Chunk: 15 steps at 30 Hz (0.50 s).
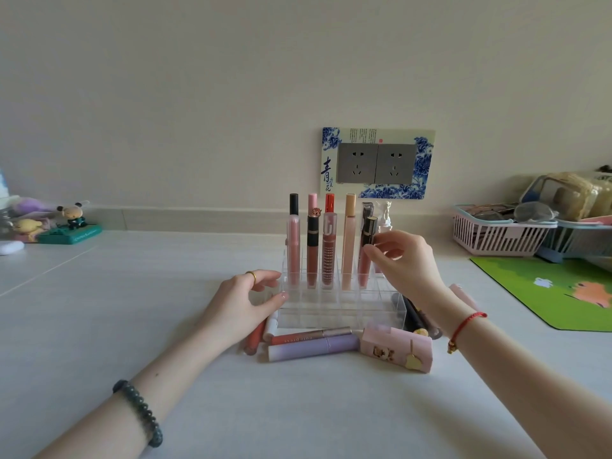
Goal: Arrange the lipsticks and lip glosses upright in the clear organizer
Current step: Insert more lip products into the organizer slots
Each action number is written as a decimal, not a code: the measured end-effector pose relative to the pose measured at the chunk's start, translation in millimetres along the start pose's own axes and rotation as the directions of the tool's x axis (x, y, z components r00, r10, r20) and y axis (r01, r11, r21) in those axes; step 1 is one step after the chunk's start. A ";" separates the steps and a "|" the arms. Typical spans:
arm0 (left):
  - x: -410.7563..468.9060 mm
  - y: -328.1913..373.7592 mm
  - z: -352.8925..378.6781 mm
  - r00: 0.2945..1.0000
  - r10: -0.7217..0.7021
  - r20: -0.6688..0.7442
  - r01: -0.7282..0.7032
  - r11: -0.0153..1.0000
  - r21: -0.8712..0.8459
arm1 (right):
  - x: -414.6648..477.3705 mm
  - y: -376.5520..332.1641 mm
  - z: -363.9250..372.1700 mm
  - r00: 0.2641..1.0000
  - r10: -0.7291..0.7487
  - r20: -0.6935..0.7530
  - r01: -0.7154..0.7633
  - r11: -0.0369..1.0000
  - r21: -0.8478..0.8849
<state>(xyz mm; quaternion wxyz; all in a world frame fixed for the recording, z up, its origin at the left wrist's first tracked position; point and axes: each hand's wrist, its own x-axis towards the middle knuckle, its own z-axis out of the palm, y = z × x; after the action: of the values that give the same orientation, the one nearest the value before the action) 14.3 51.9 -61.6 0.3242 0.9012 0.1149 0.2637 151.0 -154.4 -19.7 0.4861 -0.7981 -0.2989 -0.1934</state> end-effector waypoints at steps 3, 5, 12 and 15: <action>-0.7 -1.3 0.3 1.000 0.008 0.000 -0.008 1.000 0.000 | 0.3 -0.4 0.5 1.000 0.012 0.004 -0.012 1.000 -0.004; -0.9 -1.6 0.3 1.000 0.015 -0.006 -0.015 1.000 -0.002 | 0.2 -0.3 0.8 1.000 0.020 0.009 -0.020 1.000 -0.006; -1.2 -0.9 0.2 1.000 0.018 -0.010 -0.018 1.000 -0.011 | 0.2 1.1 3.1 0.999 0.038 0.009 -0.038 0.999 -0.023; -1.0 -0.5 -0.1 1.000 0.016 -0.007 -0.016 1.000 -0.013 | 0.0 1.1 3.2 0.999 0.035 0.007 -0.035 0.999 -0.023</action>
<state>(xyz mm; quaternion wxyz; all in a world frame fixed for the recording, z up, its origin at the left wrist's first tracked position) 13.5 52.0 -62.3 0.3274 0.8991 0.1072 0.2700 151.8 -151.9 -21.8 0.4793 -0.8094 -0.2843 -0.1853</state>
